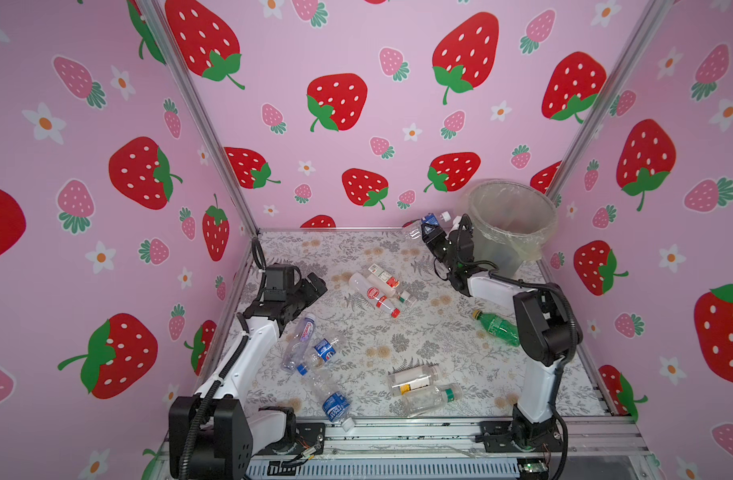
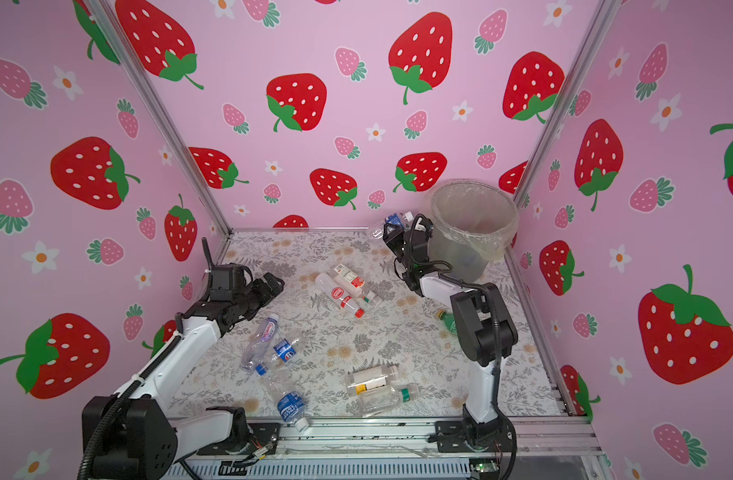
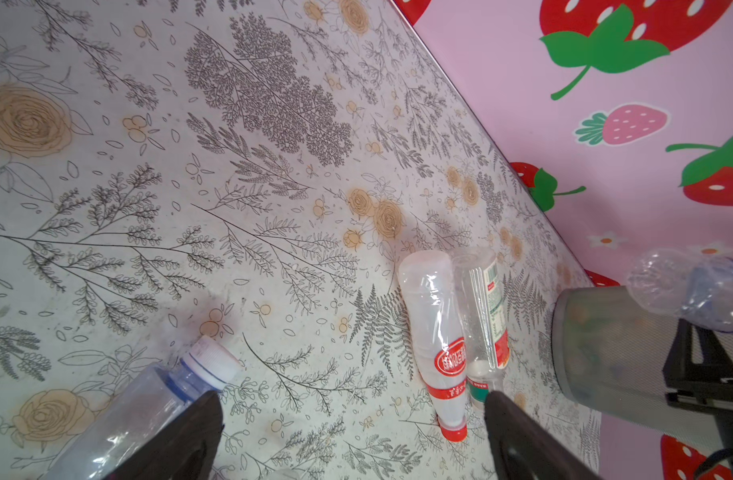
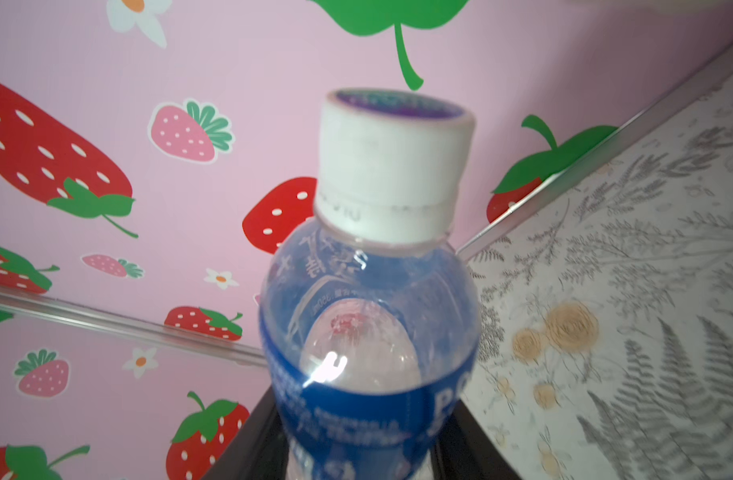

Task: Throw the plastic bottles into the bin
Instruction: 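Lift the blue-labelled bottle with the right gripper toward the bin, then hold the bottle over the bin and open the right gripper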

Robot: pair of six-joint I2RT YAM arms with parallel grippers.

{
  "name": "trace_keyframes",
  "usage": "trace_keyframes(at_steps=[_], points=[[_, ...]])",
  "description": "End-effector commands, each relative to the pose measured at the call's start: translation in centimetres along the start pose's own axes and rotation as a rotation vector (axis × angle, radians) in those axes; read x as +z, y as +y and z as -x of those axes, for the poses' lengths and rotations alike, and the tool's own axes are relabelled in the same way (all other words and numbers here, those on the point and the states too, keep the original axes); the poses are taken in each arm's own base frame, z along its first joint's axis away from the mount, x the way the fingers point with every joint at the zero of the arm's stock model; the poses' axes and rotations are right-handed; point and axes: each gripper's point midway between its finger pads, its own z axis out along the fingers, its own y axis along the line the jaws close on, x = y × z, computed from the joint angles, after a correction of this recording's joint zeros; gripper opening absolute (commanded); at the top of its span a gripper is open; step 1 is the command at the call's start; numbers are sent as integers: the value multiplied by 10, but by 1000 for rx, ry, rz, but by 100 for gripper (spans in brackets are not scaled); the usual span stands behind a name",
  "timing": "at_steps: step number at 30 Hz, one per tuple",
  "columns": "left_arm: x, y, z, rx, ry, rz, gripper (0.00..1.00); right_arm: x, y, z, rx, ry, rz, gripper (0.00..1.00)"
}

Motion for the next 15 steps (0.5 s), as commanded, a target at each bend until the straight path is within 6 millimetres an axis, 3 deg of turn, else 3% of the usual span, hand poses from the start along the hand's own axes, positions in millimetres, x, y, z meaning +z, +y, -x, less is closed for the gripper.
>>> trace_keyframes(at_steps=[1, 7, 11, 15], points=[[-11, -5, -6, -5, 5, -9, 100, -31, 1, -26, -71, 110, -19, 50], [-25, -4, -9, 4, -22, -2, 100, -89, 0, -65, -188, 268, -67, 50], [-30, -5, -14, 12, -18, -3, 100, -124, 13, -48, -267, 237, -75, 51], [-32, -14, -21, 28, -16, -25, 100, -149, 45, -18, -387, 195, -81, 51]])
